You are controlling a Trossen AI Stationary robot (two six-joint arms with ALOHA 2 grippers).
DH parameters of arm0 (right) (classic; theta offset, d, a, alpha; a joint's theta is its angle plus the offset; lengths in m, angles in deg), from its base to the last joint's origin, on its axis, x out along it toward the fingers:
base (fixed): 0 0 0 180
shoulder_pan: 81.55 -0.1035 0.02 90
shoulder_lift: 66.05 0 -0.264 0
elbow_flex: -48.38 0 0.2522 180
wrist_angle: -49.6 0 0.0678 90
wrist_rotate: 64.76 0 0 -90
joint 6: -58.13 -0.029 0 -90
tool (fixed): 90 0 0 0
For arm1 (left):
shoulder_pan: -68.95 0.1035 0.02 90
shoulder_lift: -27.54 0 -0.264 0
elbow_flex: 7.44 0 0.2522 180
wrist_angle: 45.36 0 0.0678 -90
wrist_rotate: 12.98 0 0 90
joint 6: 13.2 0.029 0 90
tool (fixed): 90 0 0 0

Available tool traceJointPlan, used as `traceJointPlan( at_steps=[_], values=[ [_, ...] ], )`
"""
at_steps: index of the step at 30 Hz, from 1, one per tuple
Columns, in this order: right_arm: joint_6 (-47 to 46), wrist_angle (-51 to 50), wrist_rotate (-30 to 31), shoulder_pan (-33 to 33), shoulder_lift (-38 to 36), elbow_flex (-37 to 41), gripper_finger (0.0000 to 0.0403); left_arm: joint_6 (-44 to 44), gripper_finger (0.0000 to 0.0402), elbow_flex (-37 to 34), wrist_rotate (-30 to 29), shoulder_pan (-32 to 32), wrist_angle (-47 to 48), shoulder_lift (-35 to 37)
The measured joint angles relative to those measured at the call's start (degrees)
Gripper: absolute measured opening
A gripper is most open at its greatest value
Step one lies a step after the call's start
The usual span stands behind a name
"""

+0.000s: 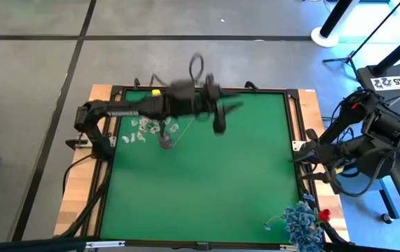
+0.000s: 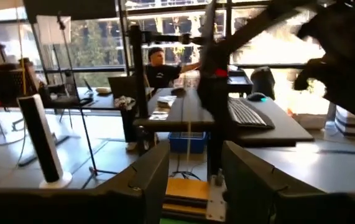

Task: Sort flowers into vase by color
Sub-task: Put the red flower into the blue vase

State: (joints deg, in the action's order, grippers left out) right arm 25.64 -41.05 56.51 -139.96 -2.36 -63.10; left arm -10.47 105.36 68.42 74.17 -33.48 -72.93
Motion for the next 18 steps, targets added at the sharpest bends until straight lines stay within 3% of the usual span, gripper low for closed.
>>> traceJointPlan(
  at_steps=[6, 13, 18],
  values=[
    [0.0, 0.0, 0.4, 1.1, 1.6, 0.0, 0.0237, -7.3, 0.0144, 2.3, 13.9, 17.6, 2.4, -0.1],
    [-0.1, 0.1, 5.1, 1.1, 4.1, 0.0, 0.0237, -13.4, 0.0144, -4.4, 19.6, 36.0, 2.6, -3.4],
    [-0.3, 0.1, 5.7, 1.1, 6.2, 0.0, 0.0237, -14.4, 0.0144, -15.6, 21.4, 41.3, -0.9, -4.3]
  ],
)
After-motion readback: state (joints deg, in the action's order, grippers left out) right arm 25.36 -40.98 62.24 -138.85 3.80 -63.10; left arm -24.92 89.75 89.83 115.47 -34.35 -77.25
